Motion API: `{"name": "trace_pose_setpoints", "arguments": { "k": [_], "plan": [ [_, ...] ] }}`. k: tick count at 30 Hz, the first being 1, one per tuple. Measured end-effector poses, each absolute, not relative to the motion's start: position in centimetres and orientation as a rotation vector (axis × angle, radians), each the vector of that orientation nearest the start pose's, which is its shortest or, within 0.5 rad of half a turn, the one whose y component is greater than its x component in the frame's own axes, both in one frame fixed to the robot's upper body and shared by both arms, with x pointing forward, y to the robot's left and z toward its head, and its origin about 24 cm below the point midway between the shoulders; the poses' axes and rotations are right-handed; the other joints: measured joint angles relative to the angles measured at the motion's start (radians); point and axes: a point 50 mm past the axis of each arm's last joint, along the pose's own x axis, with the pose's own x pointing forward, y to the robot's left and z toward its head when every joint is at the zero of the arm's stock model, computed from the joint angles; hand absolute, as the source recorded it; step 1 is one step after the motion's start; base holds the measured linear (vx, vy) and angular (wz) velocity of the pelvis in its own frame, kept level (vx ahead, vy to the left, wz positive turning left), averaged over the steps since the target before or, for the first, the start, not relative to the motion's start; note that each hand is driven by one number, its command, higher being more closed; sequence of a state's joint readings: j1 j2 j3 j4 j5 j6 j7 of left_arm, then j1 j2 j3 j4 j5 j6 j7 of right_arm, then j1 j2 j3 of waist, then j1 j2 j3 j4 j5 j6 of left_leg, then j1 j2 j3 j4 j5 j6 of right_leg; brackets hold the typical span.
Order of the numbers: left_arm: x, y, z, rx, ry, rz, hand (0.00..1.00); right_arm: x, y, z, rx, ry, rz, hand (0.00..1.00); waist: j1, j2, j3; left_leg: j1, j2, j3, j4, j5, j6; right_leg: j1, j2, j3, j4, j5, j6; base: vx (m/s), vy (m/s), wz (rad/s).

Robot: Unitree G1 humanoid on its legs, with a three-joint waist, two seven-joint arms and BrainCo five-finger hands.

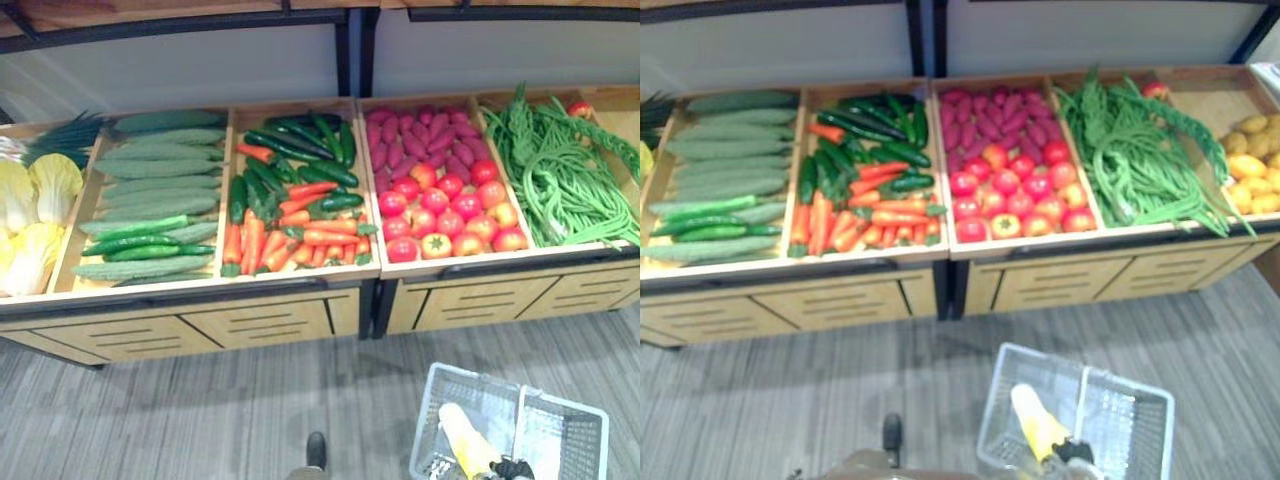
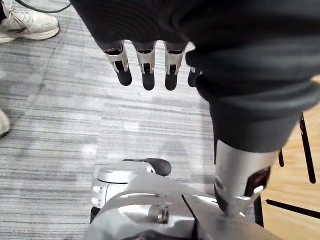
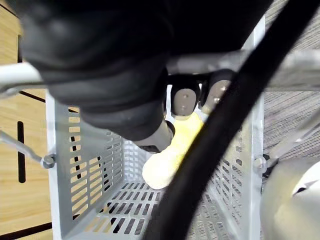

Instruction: Pick vegetable in the basket

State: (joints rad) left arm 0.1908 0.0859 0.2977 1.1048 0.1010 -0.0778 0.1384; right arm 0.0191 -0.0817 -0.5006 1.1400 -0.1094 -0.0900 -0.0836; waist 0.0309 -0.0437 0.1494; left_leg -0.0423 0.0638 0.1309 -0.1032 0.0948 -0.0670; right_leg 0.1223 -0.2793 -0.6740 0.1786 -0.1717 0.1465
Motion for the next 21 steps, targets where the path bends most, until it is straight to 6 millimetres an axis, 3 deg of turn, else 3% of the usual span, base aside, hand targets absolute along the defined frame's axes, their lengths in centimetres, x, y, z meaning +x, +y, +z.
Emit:
{"name": "trace_pose_setpoints", "arguments": {
  "k": [2, 4, 5, 6, 7, 8, 10, 11, 12, 13, 16, 17, 19, 21],
  "plan": [
    [3.5, 22.9, -16.5, 0.106, 1.208, 0.416, 0.00, 9.1, -23.9, -15.6, 0.051, 1.058, -0.512, 1.00, 0.001, -0.016, 0.002, 0.016, -0.036, 0.037, 0.007, -0.047, 0.037, 0.004, -0.050, 0.001, 0.027, -0.006, -0.009, 0.04, 0.147, -0.01],
    [3.5, 22.9, -16.5, 0.123, 1.210, 0.393, 0.00, 9.1, -24.6, -15.4, 0.033, 1.050, -0.525, 1.00, -0.009, -0.017, 0.011, 0.039, -0.057, 0.053, 0.002, -0.060, 0.046, -0.022, -0.116, 0.033, 0.163, -0.002, -0.018, 0.11, 0.173, 0.11],
    [3.7, 22.7, -16.5, 0.135, 1.208, 0.374, 0.00, 9.3, -25.0, -15.2, 0.023, 1.037, -0.530, 1.00, -0.012, -0.014, 0.015, 0.060, -0.069, 0.046, 0.003, -0.060, 0.047, -0.070, -0.155, 0.093, 0.291, 0.030, -0.079, 0.18, 0.244, 0.13],
    [3.9, 22.8, -16.5, 0.144, 1.201, 0.364, 0.00, 9.8, -25.3, -15.0, 0.016, 1.015, -0.529, 1.00, -0.010, -0.004, 0.022, 0.087, -0.059, 0.036, 0.007, -0.069, 0.060, -0.149, -0.161, 0.195, 0.424, 0.065, -0.157, 0.20, 0.212, 0.09],
    [4.1, 22.8, -16.4, 0.148, 1.194, 0.361, 0.00, 10.2, -25.0, -15.0, 0.020, 1.003, -0.520, 1.00, -0.009, 0.013, 0.024, 0.094, -0.049, 0.024, 0.007, -0.075, 0.066, -0.185, -0.131, 0.263, 0.460, 0.047, -0.141, 0.20, 0.121, 0.15],
    [4.6, 23.2, -16.3, 0.160, 1.181, 0.361, 0.00, 10.4, -23.9, -15.2, 0.026, 1.003, -0.485, 1.00, -0.011, 0.002, 0.030, 0.100, -0.023, 0.006, 0.007, -0.084, 0.071, -0.233, -0.046, 0.350, 0.472, -0.016, -0.102, 0.13, -0.005, 0.25],
    [5.4, 23.7, -16.1, 0.167, 1.159, 0.371, 0.00, 10.8, -22.6, -15.4, 0.037, 1.000, -0.442, 1.00, -0.012, -0.013, 0.039, 0.108, 0.002, -0.023, 0.007, -0.091, 0.072, -0.279, 0.053, 0.372, 0.409, -0.049, -0.096, 0.18, 0.000, 0.42],
    [5.7, 23.7, -16.1, 0.157, 1.153, 0.376, 0.00, 11.0, -22.3, -15.4, 0.037, 1.000, -0.429, 1.00, -0.013, -0.021, 0.046, 0.122, 0.005, -0.032, 0.007, -0.097, 0.073, -0.289, 0.078, 0.372, 0.357, -0.047, -0.093, 0.26, -0.035, 0.48],
    [6.0, 23.3, -16.1, 0.140, 1.148, 0.378, 0.00, 10.9, -22.1, -15.4, 0.038, 1.002, -0.424, 1.00, -0.014, -0.021, 0.047, 0.144, 0.011, -0.041, 0.007, -0.115, 0.065, -0.300, 0.105, 0.375, 0.242, -0.030, -0.068, 0.23, -0.053, 0.33],
    [6.0, 23.4, -16.1, 0.134, 1.146, 0.388, 0.00, 11.0, -22.1, -15.4, 0.039, 1.001, -0.423, 1.00, -0.014, -0.020, 0.047, 0.152, 0.012, -0.044, 0.007, -0.121, 0.061, -0.301, 0.112, 0.381, 0.194, -0.017, -0.061, 0.28, -0.079, 0.40],
    [6.0, 23.8, -16.0, 0.105, 1.137, 0.432, 0.00, 10.7, -22.2, -15.5, 0.058, 1.004, -0.437, 1.00, -0.022, -0.043, 0.040, 0.151, -0.010, -0.071, 0.065, -0.176, 0.019, -0.295, 0.101, 0.411, 0.045, 0.103, -0.062, 0.29, -0.122, 0.43],
    [5.6, 23.7, -16.1, 0.074, 1.147, 0.460, 0.00, 10.6, -22.7, -15.4, 0.066, 1.005, -0.458, 1.00, -0.023, -0.028, 0.034, 0.155, 0.007, -0.082, 0.095, -0.208, -0.001, -0.275, 0.112, 0.402, 0.039, 0.146, -0.081, 0.28, -0.129, 0.27],
    [5.1, 22.4, -16.5, 0.012, 1.157, 0.481, 0.00, 10.3, -23.7, -15.3, 0.081, 1.006, -0.511, 1.00, -0.020, 0.025, 0.018, 0.148, 0.050, -0.053, 0.118, -0.218, -0.018, -0.253, 0.160, 0.383, 0.002, 0.128, -0.098, 0.43, -0.200, 0.13],
    [4.7, 22.0, -16.6, -0.038, 1.163, 0.521, 0.00, 9.7, -24.4, -15.3, 0.105, 1.017, -0.556, 1.00, -0.023, 0.047, 0.019, 0.126, 0.075, -0.032, 0.193, -0.227, -0.035, -0.213, 0.192, 0.369, -0.041, 0.117, -0.116, 0.31, -0.170, -0.01]
  ]
}}
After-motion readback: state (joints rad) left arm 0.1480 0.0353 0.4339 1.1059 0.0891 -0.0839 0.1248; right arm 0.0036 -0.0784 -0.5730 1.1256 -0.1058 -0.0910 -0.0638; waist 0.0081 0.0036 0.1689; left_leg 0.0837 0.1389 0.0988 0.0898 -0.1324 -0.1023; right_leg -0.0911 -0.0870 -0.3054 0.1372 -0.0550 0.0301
